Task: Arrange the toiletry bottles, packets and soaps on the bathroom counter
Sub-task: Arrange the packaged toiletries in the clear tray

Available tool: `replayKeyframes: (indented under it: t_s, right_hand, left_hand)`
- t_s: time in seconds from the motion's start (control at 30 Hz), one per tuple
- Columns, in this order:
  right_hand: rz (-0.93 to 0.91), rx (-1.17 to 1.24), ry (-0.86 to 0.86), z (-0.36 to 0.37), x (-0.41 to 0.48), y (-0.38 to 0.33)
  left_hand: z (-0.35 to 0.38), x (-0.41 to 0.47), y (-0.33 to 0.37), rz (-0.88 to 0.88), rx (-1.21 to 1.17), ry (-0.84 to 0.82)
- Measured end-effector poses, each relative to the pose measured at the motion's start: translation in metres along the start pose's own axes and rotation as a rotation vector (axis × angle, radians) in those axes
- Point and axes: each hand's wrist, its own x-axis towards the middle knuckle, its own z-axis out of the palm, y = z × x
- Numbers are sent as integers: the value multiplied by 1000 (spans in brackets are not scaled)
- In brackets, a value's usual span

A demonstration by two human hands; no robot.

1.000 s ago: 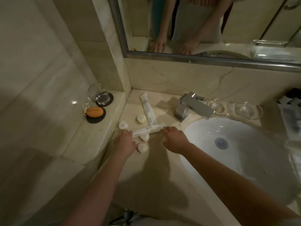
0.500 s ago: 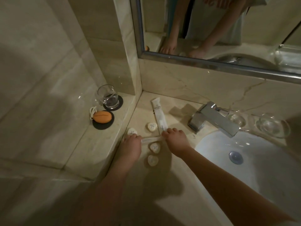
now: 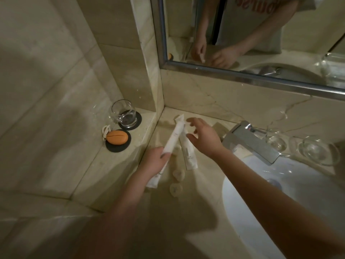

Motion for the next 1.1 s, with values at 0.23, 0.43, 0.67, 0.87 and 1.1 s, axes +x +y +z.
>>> replayKeyframes:
  t_s: [0.23, 0.43, 0.67, 0.87, 1.1]
  right_hand:
    - [447, -42, -206, 62, -7, 21]
    - [652, -22, -173, 73, 12, 13]
    - [726, 85, -164, 60, 5, 20]
    - [573, 141, -67, 32, -52, 24]
    - [448, 290, -129, -21, -140, 30]
  left_hand:
    - [-13, 8, -20, -182, -197, 138]
    - [-13, 9, -17, -179, -209, 176]
    - [-8, 0, -1, -191, -270, 186]
    - [-1, -21, 23, -160, -309, 177]
    - [20, -54, 56, -58, -289, 207]
